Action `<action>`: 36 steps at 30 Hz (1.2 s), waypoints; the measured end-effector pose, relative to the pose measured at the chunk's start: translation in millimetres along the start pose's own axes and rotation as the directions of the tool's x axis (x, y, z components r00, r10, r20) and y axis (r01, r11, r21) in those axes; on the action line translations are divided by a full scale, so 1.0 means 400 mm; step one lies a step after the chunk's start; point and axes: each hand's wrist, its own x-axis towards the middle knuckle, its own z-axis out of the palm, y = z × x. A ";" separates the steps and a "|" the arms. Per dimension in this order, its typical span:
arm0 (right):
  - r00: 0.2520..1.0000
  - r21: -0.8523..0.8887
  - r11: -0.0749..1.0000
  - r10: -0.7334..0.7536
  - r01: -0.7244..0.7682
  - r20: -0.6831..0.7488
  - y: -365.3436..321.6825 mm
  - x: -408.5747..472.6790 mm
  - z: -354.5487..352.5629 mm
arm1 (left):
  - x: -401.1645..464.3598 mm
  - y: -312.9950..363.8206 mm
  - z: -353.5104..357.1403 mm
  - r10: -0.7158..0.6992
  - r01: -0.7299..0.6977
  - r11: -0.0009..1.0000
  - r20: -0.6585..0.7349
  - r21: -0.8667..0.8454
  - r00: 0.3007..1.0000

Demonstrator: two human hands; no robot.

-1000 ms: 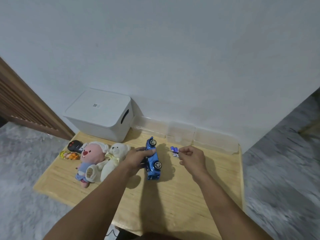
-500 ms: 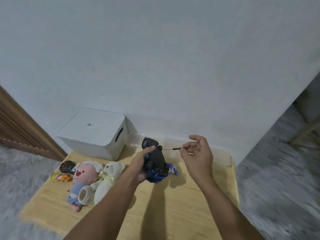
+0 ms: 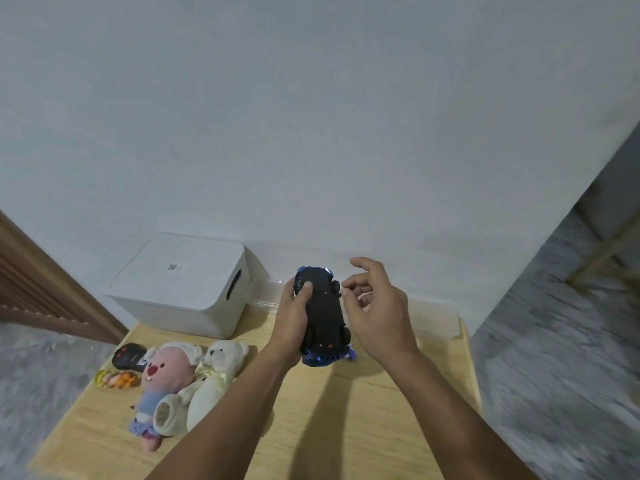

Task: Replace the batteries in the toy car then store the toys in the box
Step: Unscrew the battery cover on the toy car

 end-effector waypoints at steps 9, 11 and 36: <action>0.986 0.080 0.997 0.018 -0.005 -0.167 0.011 0.021 0.016 | 0.006 0.011 0.014 0.089 -0.092 0.993 0.041 0.071 0.995; 0.971 0.093 0.996 0.009 0.014 -0.239 0.010 0.029 0.014 | 0.005 0.013 0.019 0.108 -0.111 0.989 0.044 0.095 0.993; 0.955 0.021 0.995 -0.085 0.095 -0.286 0.020 0.044 0.010 | -0.024 0.019 0.034 0.128 -0.135 0.979 0.055 0.150 0.990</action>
